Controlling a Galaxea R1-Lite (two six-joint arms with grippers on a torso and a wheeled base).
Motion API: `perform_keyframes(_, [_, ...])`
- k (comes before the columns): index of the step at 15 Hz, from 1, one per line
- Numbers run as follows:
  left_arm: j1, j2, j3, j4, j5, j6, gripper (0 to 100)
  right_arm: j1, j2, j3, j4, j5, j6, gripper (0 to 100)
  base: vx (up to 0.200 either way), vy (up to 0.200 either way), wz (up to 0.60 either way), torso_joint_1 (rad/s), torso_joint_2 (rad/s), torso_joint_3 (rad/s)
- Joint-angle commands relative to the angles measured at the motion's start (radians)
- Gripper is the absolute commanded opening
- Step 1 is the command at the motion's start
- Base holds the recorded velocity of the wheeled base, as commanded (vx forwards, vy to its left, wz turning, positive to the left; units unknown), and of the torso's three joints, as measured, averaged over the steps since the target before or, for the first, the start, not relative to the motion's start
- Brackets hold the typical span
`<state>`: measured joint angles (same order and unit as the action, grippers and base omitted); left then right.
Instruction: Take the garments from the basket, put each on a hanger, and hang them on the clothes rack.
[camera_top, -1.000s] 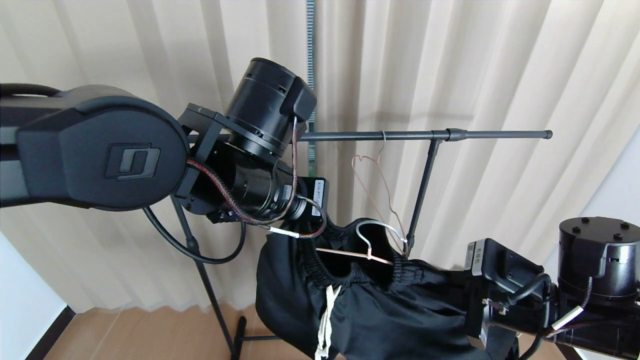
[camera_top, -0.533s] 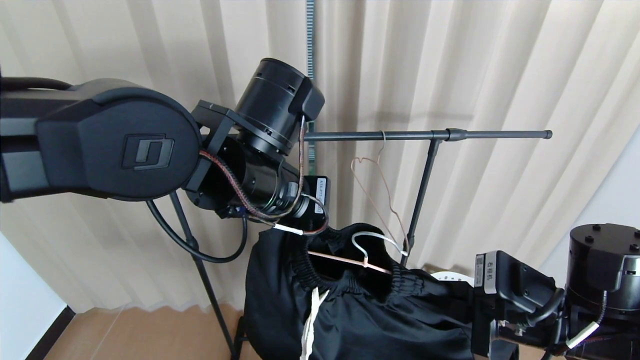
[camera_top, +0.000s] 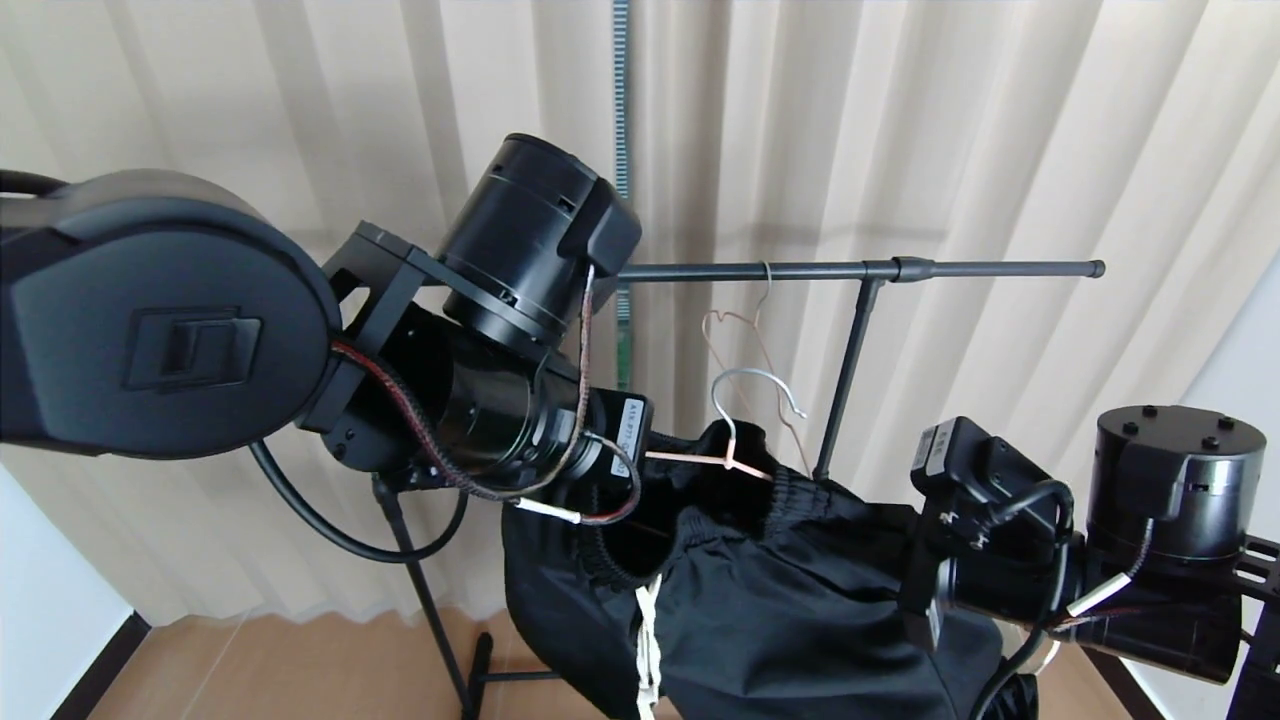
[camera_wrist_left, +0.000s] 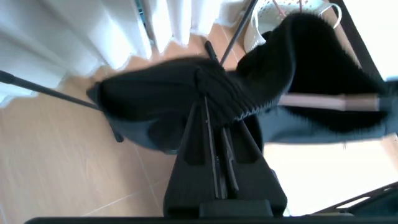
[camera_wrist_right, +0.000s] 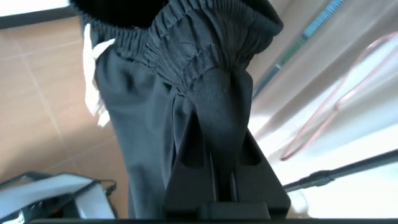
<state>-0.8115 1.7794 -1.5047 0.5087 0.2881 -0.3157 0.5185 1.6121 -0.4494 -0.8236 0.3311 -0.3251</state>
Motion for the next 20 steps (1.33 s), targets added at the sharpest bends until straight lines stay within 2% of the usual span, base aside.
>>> perform_keyframes(1, [-0.002,-0.04,0.055,-0.003,0.0,0.032,0,-0.006,0.068,-0.003,-0.051,-0.001,0.032,0,0.0,0.0,0.0,0.0,0.0,0.0])
perform_keyframes(4, [-0.023,-0.044,0.112,-0.036,0.0,0.055,0,0.005,0.114,0.003,-0.129,-0.001,0.109,0,0.0,0.0,0.0,0.0,0.0,0.0])
perform_keyframes(8, [-0.058,-0.038,0.124,-0.042,0.0,0.061,0,0.023,0.107,0.006,-0.196,0.0,0.196,0,0.0,0.0,0.0,0.0,0.0,0.0])
perform_keyframes(13, [-0.069,-0.034,0.124,-0.049,0.0,0.069,0,0.026,0.1,0.047,-0.299,0.008,0.209,0,0.0,0.0,0.0,0.0,0.0,0.0])
perform_keyframes(14, [-0.069,-0.029,0.126,-0.056,0.002,0.067,100,0.044,0.1,0.06,-0.333,0.008,0.207,0,0.0,0.0,0.0,0.0,0.0,0.0])
perform_keyframes(20, [-0.071,-0.005,0.121,-0.091,0.006,0.067,100,0.061,0.075,0.086,-0.37,0.023,0.207,0,0.0,0.0,0.0,0.0,0.0,0.0])
